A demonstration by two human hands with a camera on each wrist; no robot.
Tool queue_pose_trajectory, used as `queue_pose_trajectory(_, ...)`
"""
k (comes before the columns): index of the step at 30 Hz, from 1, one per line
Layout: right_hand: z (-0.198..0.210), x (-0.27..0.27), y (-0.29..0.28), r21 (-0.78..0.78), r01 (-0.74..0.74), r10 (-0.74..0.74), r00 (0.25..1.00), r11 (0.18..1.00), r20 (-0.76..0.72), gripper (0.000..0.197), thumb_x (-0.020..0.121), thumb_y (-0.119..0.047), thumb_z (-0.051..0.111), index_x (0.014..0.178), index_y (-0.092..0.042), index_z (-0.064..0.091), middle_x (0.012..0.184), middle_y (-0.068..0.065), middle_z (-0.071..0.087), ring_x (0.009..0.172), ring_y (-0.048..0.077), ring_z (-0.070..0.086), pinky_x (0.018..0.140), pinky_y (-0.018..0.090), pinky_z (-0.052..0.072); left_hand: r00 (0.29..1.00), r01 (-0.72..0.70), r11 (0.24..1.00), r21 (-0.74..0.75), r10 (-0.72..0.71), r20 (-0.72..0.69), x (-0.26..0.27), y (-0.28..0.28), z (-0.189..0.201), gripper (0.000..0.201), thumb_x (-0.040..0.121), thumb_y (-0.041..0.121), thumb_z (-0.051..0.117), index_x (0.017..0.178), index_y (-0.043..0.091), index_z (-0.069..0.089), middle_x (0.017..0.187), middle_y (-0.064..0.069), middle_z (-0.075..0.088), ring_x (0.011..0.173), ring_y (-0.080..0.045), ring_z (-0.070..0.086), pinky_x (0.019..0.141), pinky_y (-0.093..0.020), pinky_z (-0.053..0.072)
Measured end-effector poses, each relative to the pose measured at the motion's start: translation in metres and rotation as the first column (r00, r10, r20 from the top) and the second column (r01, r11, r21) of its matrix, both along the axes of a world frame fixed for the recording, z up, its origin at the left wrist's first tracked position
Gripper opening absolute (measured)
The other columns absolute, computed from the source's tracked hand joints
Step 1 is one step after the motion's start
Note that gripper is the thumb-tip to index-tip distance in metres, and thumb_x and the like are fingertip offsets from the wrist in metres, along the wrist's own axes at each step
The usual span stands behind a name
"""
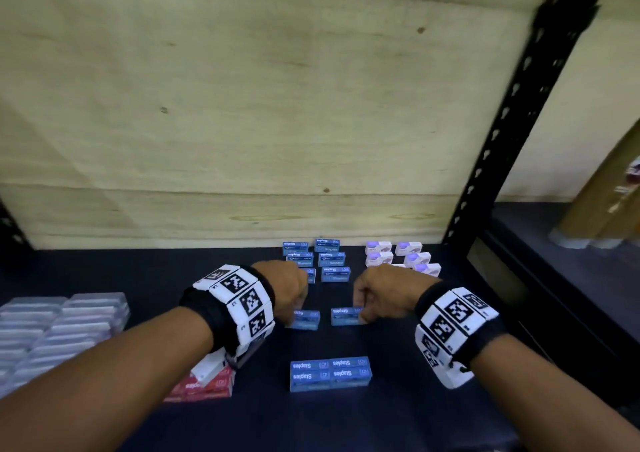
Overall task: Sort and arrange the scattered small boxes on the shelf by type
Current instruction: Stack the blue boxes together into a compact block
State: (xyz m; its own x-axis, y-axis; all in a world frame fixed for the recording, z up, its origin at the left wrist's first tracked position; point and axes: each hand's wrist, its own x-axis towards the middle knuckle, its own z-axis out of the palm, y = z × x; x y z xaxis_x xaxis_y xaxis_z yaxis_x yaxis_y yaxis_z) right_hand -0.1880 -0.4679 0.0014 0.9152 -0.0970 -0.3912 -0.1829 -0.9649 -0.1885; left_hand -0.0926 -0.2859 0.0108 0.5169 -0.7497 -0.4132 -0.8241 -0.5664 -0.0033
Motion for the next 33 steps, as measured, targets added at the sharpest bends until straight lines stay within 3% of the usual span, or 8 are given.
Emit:
queue_pose_trajectory(3,0.000,-0.020,0.003,0.040,-0.009,0.010,0.999,0.999,-0.037,0.017,0.081,-0.033,0.078,0.094,-0.026,0.070,0.086,-0.015,0.063,0.087,0.010,0.061,0.077,0.025,0.047,0.997,0.029,1.000,0.004,-0.029,-0.068,-0.013,0.012,-0.002,0.022,0.080,0.027,0.076,0.100,0.019,0.070,0.097,0.003,0.066,0.086,-0.014,0.057,0.075,-0.028,0.049)
queue_pose_trajectory(7,0.002,-0.041,0.005,0.052,-0.029,0.032,0.998,0.998,-0.057,0.018,0.081,-0.035,0.077,0.097,-0.028,0.072,0.078,-0.018,0.058,0.074,-0.002,0.053,0.067,0.019,0.039,0.988,0.052,0.999,0.001,-0.052,-0.147,-0.023,0.027,-0.003,0.023,0.082,0.030,0.075,0.101,0.018,0.068,0.096,0.005,0.064,0.087,-0.011,0.058,0.082,-0.028,0.051)
queue_pose_trajectory(10,0.004,-0.050,0.006,0.052,-0.025,0.029,0.997,0.998,-0.071,0.019,0.080,-0.037,0.077,0.097,-0.030,0.072,0.079,-0.017,0.059,0.076,-0.001,0.054,0.073,0.023,0.043,0.983,0.067,0.997,0.031,-0.061,-0.171,-0.027,0.033,0.000,0.027,0.082,0.027,0.076,0.106,0.018,0.068,0.110,0.002,0.067,0.096,-0.013,0.061,0.083,-0.028,0.050)
queue_pose_trajectory(14,0.011,-0.057,0.006,0.090,-0.047,0.057,0.992,0.995,-0.112,0.022,0.084,-0.028,0.074,0.105,-0.034,0.072,0.096,-0.012,0.066,0.096,0.009,0.061,0.090,0.030,0.050,0.976,0.119,0.990,0.080,-0.102,-0.193,-0.029,0.038,0.004,0.035,0.083,0.011,0.071,0.117,0.019,0.065,0.120,0.001,0.063,0.095,-0.010,0.055,0.078,-0.022,0.044)
queue_pose_trajectory(19,0.014,-0.056,0.008,0.105,-0.093,0.103,0.989,0.990,-0.101,0.024,0.089,-0.022,0.069,0.110,-0.033,0.071,0.088,-0.020,0.056,0.087,0.001,0.054,0.076,0.018,0.041,0.972,0.113,0.993,0.030,-0.105,-0.209,-0.029,0.042,0.003,0.031,0.089,0.015,0.066,0.119,0.024,0.062,0.122,0.005,0.061,0.109,-0.013,0.057,0.083,-0.023,0.041)
queue_pose_trajectory(27,0.011,-0.048,0.015,0.137,-0.124,0.139,0.985,0.983,-0.104,0.024,0.089,-0.024,0.069,0.110,-0.036,0.070,0.099,-0.018,0.062,0.104,0.009,0.059,0.091,0.029,0.047,0.963,0.135,0.991,0.006,-0.130,-0.237,-0.030,0.034,0.000,0.030,0.092,0.020,0.063,0.121,0.029,0.061,0.124,0.007,0.059,0.110,-0.012,0.056,0.086,-0.025,0.040)
queue_pose_trajectory(31,0.010,-0.044,0.017,0.152,-0.140,0.158,0.980,0.978,-0.118,0.024,0.090,-0.024,0.068,0.110,-0.036,0.070,0.098,-0.020,0.061,0.102,0.006,0.058,0.093,0.029,0.046,0.961,0.150,0.989,0.012,-0.142,-0.238,-0.031,0.028,-0.001,0.031,0.092,0.020,0.063,0.121,0.029,0.061,0.124,0.007,0.059,0.109,-0.010,0.056,0.088,-0.026,0.042)
queue_pose_trajectory(33,0.010,-0.041,0.016,0.163,-0.138,0.158,0.980,0.977,-0.120,0.024,0.091,-0.022,0.068,0.111,-0.034,0.070,0.093,-0.022,0.061,0.094,0.000,0.057,0.088,0.023,0.045,0.958,0.144,0.990,0.008,-0.138,-0.251,-0.029,0.027,-0.001,0.032,0.091,0.018,0.064,0.121,0.029,0.062,0.124,0.008,0.059,0.101,-0.007,0.054,0.083,-0.024,0.040)
